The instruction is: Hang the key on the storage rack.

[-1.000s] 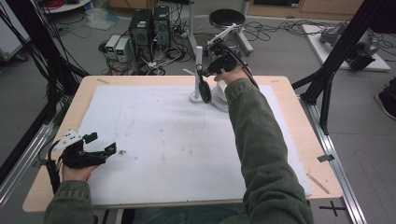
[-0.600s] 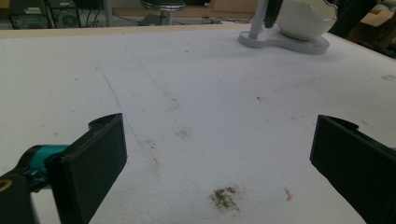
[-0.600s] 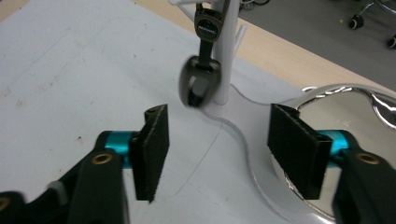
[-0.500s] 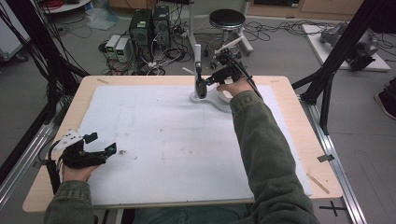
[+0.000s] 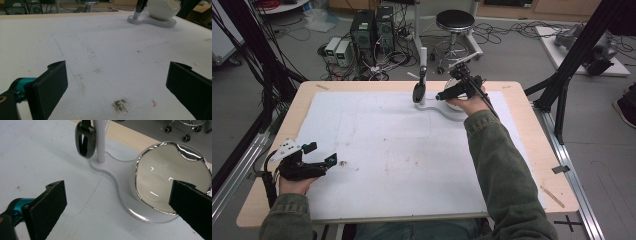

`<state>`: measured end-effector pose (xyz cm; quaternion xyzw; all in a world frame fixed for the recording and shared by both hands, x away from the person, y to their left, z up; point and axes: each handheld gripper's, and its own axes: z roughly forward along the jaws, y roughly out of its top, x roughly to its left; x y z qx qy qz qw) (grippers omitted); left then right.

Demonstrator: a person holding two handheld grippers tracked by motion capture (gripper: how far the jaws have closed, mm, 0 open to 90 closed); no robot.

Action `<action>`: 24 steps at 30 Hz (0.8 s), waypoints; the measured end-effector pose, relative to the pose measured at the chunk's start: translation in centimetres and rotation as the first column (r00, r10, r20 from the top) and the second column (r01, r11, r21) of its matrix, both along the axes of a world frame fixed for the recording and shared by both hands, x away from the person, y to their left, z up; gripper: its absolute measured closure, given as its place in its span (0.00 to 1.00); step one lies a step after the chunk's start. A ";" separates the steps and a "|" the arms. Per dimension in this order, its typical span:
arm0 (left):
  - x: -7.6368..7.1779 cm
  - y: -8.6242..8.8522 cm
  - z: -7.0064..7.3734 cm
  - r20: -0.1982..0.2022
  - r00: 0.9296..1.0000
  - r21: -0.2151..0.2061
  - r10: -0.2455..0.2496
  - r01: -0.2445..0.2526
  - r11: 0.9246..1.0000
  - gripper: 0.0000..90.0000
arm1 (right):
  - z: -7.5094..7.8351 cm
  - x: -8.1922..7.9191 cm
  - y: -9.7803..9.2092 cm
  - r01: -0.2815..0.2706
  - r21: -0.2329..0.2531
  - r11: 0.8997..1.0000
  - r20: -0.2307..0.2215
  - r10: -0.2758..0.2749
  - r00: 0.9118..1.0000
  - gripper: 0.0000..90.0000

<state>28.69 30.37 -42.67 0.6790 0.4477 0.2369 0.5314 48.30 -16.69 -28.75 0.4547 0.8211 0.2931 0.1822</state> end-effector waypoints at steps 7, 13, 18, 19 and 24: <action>0.0 -0.1 0.0 0.001 1.000 0.003 0.001 -0.001 1.000 0.05 | -0.8 -1.4 -1.2 -0.016 0.012 1.000 -0.006 0.016 1.000 0.00; 0.0 -0.1 0.1 0.002 1.000 0.003 0.000 0.000 1.000 0.05 | 0.2 -2.5 -1.6 -0.038 0.038 0.999 0.020 0.037 0.999 0.01; 0.0 -0.1 0.1 0.005 1.000 0.003 -0.004 0.004 1.000 0.05 | 0.3 -3.6 -1.7 -0.035 0.011 0.999 0.026 0.035 0.999 0.01; 0.0 -0.1 0.1 0.005 1.000 0.004 -0.004 0.004 1.000 0.05 | 0.2 -3.9 -1.9 -0.035 0.027 0.999 0.029 0.034 0.999 0.01; 0.0 -0.1 0.1 0.007 1.000 0.000 -0.004 0.004 1.000 0.05 | -0.5 -5.2 -3.1 -0.022 0.039 0.999 0.038 0.021 0.999 0.01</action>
